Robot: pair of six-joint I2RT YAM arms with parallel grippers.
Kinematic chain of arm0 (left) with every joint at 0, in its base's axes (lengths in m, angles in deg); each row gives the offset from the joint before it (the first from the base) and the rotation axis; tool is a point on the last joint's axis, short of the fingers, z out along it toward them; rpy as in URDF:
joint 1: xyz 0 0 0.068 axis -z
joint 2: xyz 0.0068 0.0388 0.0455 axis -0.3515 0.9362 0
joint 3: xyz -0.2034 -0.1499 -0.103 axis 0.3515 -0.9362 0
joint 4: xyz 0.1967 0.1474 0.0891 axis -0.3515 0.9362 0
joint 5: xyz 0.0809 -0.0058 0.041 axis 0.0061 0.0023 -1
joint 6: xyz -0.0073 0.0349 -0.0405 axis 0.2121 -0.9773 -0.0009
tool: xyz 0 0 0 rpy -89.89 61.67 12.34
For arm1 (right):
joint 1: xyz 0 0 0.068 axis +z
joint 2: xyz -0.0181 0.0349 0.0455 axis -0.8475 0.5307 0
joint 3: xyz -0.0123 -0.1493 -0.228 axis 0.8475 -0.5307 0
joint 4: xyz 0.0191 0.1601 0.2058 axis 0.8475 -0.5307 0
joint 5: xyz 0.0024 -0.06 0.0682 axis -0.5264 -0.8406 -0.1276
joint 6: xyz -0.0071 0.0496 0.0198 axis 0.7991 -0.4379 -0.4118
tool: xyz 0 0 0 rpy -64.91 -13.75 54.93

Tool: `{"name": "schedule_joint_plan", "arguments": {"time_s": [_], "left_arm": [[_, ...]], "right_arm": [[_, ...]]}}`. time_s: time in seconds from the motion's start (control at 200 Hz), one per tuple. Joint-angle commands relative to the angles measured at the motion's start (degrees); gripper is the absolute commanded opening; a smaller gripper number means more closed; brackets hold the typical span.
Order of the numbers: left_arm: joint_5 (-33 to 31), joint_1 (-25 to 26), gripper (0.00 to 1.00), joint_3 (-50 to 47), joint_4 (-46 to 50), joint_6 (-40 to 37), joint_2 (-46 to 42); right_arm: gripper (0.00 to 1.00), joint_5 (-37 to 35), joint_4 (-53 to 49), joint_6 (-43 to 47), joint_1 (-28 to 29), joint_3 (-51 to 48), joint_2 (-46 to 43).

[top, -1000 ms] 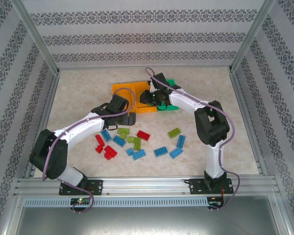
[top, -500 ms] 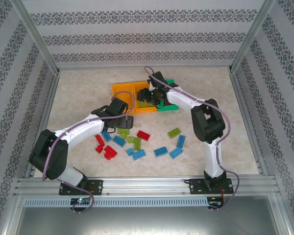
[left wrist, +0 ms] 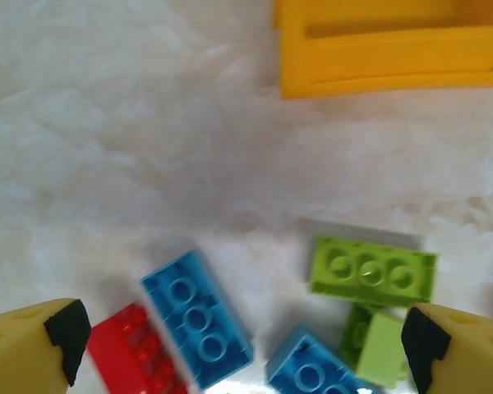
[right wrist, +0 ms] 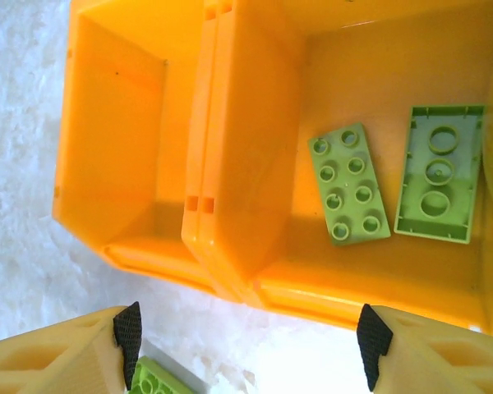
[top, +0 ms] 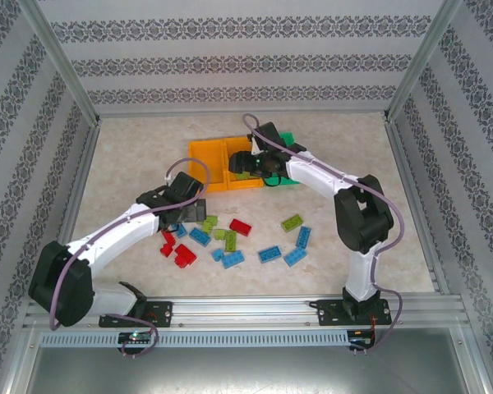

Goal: Sort the legos into containers by color

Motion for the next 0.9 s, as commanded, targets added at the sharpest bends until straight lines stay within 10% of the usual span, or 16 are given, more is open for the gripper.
{"name": "schedule_joint_plan", "arguments": {"time_s": [0.0,0.899], "left_arm": [[-2.10,-2.36,0.99,-3.13,6.53,4.62,-3.14],[10.81,-12.61,0.73,-14.33,-0.87,7.18,-4.70]], "right_arm": [[0.74,-1.56,1.12,2.58,0.22,-2.31,-3.00],[0.76,-3.96,4.67,1.32,-7.95,-16.16,-13.84]]}}
